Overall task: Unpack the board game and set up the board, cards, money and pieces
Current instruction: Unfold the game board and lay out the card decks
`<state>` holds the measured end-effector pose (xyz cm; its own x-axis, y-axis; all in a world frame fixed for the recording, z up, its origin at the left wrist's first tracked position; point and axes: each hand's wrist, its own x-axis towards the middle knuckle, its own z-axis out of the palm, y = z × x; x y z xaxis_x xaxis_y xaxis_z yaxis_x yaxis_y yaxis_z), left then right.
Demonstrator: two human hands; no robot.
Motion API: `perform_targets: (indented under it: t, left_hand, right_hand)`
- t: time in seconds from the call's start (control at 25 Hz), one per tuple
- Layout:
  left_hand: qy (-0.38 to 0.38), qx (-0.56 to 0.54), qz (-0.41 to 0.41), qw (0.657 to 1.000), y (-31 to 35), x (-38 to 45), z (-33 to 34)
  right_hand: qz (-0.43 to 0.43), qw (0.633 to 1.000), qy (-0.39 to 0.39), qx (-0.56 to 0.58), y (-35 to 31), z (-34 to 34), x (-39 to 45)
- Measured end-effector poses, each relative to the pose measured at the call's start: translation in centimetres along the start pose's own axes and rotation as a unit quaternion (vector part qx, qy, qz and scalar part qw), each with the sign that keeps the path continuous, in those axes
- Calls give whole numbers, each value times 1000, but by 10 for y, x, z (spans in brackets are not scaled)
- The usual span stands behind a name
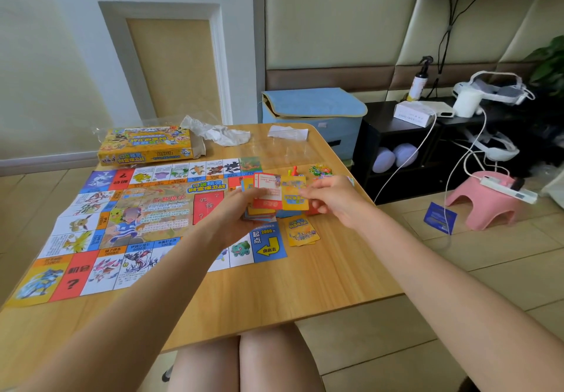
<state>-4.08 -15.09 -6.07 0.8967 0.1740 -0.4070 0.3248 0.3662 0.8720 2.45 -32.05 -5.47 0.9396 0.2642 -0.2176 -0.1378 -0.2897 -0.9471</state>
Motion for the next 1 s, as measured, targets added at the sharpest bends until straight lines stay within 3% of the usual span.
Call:
perform_targets:
  t: [0.2,0.44,0.52,0.64,0.76,0.88,1.0]
  left_hand:
    - [37,16,-17,999,-6,2,-11]
    - [19,26,-15,999,-12,4,-7]
    - [13,26,-9,1000,-13,6,-6]
    - [2,30,5,1000,-14,7,-2]
    - [-27,29,13,999,-11,4,3]
    - [-52,7,0,999,-5,1,2]
    - [-38,-16,1,999,-3,3,0]
  right_hand:
    - [77,970,-59,-225,15,-4,-6]
    - [30,893,-20,-449,11,5,-11]
    - [-4,912,-4,-409,7,6,-11]
    - [-32,985,-27,-169,-4,10,-10]
    - [-34,991,-50,-118,-5,14,-8]
    - [-9,997,-19,-71,-2,14,-3]
    - [9,1000,-19,-3,-3,8,-1]
